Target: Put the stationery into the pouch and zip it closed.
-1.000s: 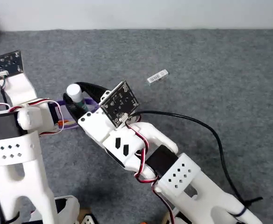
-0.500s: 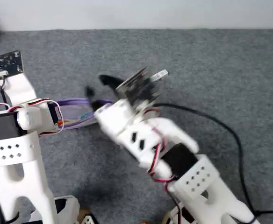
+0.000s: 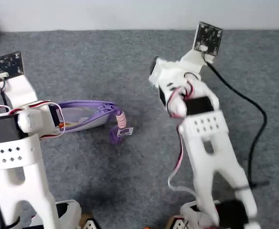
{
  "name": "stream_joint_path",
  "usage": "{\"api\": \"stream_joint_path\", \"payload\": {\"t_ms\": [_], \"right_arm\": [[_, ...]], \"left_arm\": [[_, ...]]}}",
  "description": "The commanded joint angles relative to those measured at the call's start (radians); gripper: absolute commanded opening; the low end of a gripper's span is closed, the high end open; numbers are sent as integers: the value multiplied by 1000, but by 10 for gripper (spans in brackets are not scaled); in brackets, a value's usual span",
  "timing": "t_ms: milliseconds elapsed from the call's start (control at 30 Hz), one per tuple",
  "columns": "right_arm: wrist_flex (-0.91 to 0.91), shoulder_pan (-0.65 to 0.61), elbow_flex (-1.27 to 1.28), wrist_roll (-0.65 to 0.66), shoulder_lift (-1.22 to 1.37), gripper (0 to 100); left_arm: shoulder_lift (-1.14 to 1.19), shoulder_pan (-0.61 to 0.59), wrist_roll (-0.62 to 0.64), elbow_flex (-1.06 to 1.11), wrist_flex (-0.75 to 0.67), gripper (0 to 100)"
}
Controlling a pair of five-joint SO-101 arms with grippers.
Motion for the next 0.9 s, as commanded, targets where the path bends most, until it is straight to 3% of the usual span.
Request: {"api": "stream_joint_path", "payload": {"t_ms": [0,533,867], "right_arm": [[-50,42,-140,-46,170,8],[-94,59,-884,-38,1017,8],[-27,67,-1375,101,1478,8]], "left_arm": [[-32,0,11,-10,15,13],[-32,6,9,-10,15,13],[-34,6,9,-10,15,13]]}}
